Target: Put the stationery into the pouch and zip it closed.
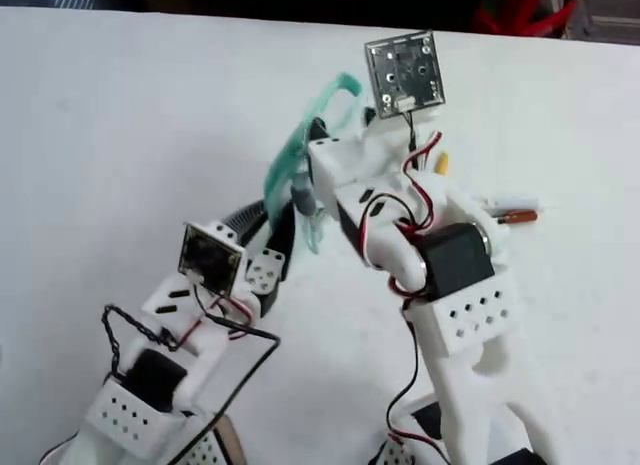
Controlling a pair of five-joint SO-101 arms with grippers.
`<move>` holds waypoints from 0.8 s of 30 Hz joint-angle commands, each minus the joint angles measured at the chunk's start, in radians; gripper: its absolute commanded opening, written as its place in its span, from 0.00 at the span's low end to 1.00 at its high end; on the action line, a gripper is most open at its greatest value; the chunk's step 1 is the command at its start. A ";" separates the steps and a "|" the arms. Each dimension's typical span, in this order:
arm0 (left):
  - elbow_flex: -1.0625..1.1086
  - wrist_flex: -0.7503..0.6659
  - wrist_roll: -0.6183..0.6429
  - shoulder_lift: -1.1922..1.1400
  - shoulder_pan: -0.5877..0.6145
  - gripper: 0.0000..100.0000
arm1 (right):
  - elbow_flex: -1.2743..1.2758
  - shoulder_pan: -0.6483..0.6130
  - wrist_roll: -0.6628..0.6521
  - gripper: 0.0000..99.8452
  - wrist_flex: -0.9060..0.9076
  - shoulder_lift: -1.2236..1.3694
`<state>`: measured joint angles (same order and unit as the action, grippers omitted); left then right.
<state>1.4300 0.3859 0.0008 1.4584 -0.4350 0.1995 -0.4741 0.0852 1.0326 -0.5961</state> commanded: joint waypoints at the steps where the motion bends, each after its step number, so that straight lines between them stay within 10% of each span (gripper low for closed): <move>1: -0.037 -0.031 0.014 -0.002 0.001 0.03 | -0.031 0.022 0.008 0.10 0.007 -0.021; 13: -0.032 -0.026 0.012 -0.002 0.024 0.03 | -0.115 0.496 -0.127 0.16 0.150 0.107; 24: 0.006 -0.032 0.009 -0.002 0.022 0.03 | -0.390 0.527 -0.133 0.17 0.143 0.848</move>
<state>1.4408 0.3782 0.0023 1.4584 -0.4166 -0.0522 0.0476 -0.0361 1.1738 0.0882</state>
